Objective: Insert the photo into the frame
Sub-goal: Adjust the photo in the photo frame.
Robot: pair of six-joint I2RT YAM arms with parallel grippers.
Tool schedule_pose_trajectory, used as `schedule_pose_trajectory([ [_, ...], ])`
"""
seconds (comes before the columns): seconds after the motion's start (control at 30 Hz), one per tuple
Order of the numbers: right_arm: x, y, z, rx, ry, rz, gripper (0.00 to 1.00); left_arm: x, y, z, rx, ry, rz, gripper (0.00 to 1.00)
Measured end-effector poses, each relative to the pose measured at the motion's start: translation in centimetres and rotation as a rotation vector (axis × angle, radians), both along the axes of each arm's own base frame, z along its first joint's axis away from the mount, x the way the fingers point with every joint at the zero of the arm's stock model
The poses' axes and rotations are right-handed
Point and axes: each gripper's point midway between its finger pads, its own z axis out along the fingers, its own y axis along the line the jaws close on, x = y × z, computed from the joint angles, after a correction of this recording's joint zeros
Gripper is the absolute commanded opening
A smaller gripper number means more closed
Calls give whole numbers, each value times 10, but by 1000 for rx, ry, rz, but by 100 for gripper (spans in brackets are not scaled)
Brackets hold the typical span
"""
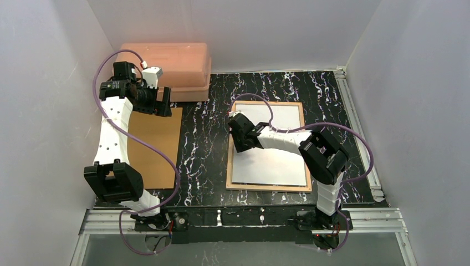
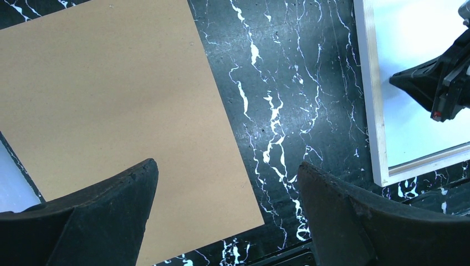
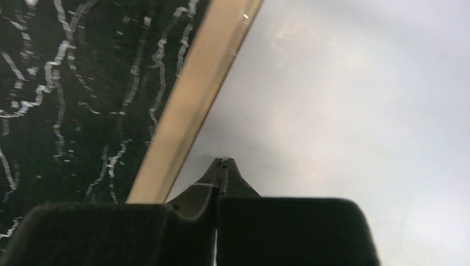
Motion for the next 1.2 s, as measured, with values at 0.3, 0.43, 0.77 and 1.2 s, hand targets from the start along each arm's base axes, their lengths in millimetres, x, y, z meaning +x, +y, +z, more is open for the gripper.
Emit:
schedule_pose_trajectory([
  [0.3,4,-13,-5,-19,9,-17,1,-2,0,0,0,0,0,94],
  [0.43,5,-11,1,-16,10,-10,1,-2,0,-1,0,2,0,94],
  [0.77,30,42,78,170,-78,23,43,-5,15,-3,21,11,17,98],
  [1.2,-42,182,60,265,-64,243,58,-65,170,-98,446,264,160,77],
])
